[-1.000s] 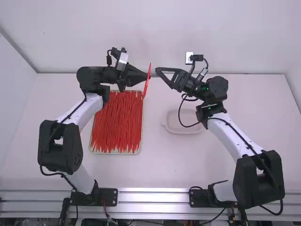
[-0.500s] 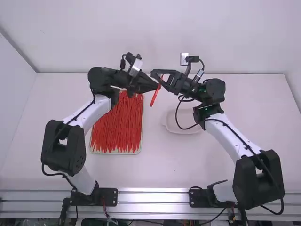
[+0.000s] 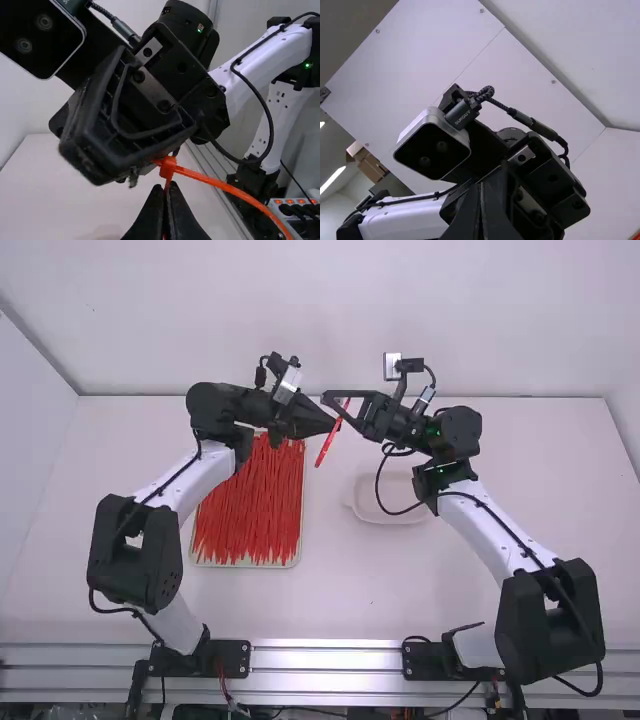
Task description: Fasten the cable tie
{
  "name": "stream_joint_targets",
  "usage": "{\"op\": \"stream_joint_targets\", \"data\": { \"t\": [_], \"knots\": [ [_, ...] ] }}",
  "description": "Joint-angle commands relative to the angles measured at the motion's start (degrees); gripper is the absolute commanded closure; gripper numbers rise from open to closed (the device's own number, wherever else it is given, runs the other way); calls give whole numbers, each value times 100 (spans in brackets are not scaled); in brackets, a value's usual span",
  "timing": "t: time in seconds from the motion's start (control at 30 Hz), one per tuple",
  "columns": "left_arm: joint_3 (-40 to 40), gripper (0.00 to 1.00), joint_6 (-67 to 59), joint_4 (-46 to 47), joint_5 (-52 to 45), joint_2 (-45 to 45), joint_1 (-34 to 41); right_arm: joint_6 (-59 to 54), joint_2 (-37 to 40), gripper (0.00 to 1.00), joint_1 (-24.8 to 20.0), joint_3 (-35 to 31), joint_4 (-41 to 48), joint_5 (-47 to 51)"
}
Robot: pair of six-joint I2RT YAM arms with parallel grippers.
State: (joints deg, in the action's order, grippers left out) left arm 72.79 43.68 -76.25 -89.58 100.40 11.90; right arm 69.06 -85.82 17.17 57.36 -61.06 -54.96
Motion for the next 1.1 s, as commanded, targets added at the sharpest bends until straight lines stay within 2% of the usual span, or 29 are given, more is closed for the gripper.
{"op": "stream_joint_targets", "data": {
  "t": [0.0,0.43,0.83,1.07],
  "knots": [
    [-9,98,-63,-48,-15,-96,-33,-9,-2,100,-85,74,-24,-129],
    [-57,98,-63,87,-15,-96,-33,-310,-2,100,-164,74,-181,-424],
    [-431,98,-63,76,48,-96,-31,-439,-2,100,-693,74,-219,-374],
    [-568,98,-68,81,46,-96,-31,-437,0,100,-833,76,-332,-330]
  ]
}}
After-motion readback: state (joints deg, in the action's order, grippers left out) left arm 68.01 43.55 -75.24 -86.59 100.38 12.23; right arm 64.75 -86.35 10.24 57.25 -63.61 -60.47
